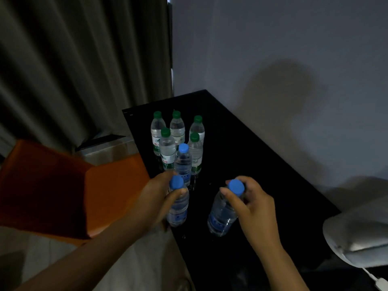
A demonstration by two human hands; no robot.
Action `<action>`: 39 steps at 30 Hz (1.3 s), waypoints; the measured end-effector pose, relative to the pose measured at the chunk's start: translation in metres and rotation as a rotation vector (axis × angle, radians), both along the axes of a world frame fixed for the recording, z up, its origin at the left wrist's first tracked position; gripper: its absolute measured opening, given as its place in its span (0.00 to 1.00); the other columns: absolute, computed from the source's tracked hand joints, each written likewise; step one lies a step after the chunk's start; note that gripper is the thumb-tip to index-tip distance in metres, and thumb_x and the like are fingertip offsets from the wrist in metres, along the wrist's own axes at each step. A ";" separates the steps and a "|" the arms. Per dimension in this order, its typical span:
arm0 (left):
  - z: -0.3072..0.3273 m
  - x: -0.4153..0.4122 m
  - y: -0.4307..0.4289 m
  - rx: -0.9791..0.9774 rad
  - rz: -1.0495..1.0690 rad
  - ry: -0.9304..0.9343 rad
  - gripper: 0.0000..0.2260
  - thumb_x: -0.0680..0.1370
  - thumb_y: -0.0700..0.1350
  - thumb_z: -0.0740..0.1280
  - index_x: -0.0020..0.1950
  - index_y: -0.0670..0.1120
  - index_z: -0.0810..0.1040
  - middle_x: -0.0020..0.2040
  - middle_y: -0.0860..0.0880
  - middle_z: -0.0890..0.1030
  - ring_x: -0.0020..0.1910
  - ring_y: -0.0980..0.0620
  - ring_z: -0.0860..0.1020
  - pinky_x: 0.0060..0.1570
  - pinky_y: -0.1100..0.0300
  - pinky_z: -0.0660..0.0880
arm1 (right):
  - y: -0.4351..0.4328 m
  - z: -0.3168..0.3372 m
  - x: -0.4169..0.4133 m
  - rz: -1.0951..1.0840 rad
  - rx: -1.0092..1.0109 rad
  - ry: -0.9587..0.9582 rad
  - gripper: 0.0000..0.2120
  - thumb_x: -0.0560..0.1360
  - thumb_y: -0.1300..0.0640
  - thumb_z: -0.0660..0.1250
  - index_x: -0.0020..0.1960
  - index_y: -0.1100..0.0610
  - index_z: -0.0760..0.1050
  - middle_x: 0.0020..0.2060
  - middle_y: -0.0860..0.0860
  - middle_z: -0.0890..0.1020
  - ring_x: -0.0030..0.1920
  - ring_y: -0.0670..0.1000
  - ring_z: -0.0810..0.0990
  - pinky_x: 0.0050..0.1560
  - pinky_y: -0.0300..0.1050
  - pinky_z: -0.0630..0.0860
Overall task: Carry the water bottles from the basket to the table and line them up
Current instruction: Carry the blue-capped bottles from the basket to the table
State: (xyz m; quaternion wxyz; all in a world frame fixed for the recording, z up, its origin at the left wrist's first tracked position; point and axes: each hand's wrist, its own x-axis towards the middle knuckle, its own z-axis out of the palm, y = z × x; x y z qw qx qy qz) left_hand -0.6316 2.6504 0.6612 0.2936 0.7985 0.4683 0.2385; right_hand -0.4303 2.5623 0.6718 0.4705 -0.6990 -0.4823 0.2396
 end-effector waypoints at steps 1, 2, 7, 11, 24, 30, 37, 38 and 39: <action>-0.004 0.005 0.008 -0.034 0.009 -0.021 0.08 0.77 0.43 0.67 0.53 0.41 0.74 0.45 0.45 0.78 0.42 0.54 0.74 0.40 0.67 0.68 | 0.006 -0.003 0.004 0.003 -0.013 0.000 0.14 0.69 0.43 0.69 0.49 0.50 0.76 0.42 0.44 0.82 0.43 0.43 0.81 0.43 0.44 0.80; -0.008 0.010 0.015 -0.067 0.005 -0.028 0.07 0.78 0.42 0.67 0.52 0.41 0.74 0.44 0.45 0.77 0.41 0.54 0.73 0.40 0.67 0.68 | 0.010 -0.007 0.008 0.007 -0.026 0.006 0.15 0.68 0.43 0.69 0.50 0.50 0.76 0.42 0.44 0.82 0.44 0.42 0.81 0.43 0.43 0.80; -0.036 0.022 0.042 -0.128 -0.093 -0.006 0.05 0.78 0.44 0.66 0.53 0.49 0.72 0.46 0.51 0.76 0.45 0.54 0.75 0.42 0.66 0.67 | 0.027 -0.020 0.023 0.007 -0.097 0.050 0.18 0.65 0.40 0.67 0.51 0.49 0.75 0.45 0.42 0.82 0.46 0.37 0.80 0.44 0.35 0.79; -0.051 0.027 0.057 -0.123 -0.130 0.023 0.09 0.77 0.44 0.68 0.54 0.51 0.71 0.48 0.51 0.76 0.46 0.56 0.75 0.45 0.72 0.67 | 0.036 -0.029 0.030 -0.008 -0.124 0.065 0.17 0.66 0.41 0.68 0.51 0.48 0.76 0.44 0.42 0.82 0.46 0.37 0.80 0.44 0.33 0.78; -0.064 0.025 0.068 -0.115 -0.174 0.081 0.18 0.77 0.46 0.68 0.66 0.46 0.72 0.60 0.47 0.77 0.55 0.52 0.77 0.54 0.63 0.72 | 0.077 -0.052 0.024 0.005 -0.152 0.034 0.14 0.70 0.47 0.71 0.54 0.50 0.75 0.45 0.43 0.82 0.45 0.37 0.80 0.43 0.32 0.77; -0.062 0.019 0.071 -0.104 -0.227 0.130 0.19 0.77 0.50 0.67 0.67 0.49 0.70 0.60 0.50 0.76 0.56 0.53 0.76 0.53 0.64 0.70 | 0.113 -0.060 0.019 0.063 -0.142 -0.014 0.12 0.72 0.49 0.71 0.52 0.53 0.74 0.41 0.49 0.82 0.40 0.44 0.81 0.38 0.37 0.78; -0.063 0.020 0.075 -0.139 -0.226 0.152 0.20 0.76 0.52 0.67 0.66 0.50 0.70 0.61 0.50 0.76 0.58 0.53 0.75 0.56 0.57 0.73 | 0.143 -0.066 0.011 0.112 -0.130 -0.030 0.11 0.73 0.52 0.70 0.52 0.56 0.74 0.41 0.48 0.81 0.40 0.41 0.79 0.35 0.26 0.71; -0.062 0.020 0.074 -0.137 -0.224 0.157 0.20 0.76 0.52 0.67 0.66 0.50 0.70 0.62 0.50 0.76 0.59 0.52 0.75 0.57 0.56 0.73 | 0.147 -0.068 0.010 0.115 -0.129 -0.031 0.11 0.73 0.52 0.70 0.52 0.56 0.74 0.41 0.49 0.81 0.40 0.42 0.79 0.35 0.27 0.72; -0.062 0.021 0.074 -0.137 -0.221 0.162 0.19 0.76 0.52 0.67 0.66 0.50 0.70 0.62 0.50 0.76 0.59 0.52 0.75 0.57 0.55 0.73 | 0.150 -0.070 0.009 0.117 -0.131 -0.032 0.12 0.73 0.52 0.70 0.52 0.56 0.74 0.41 0.49 0.81 0.40 0.43 0.79 0.35 0.30 0.73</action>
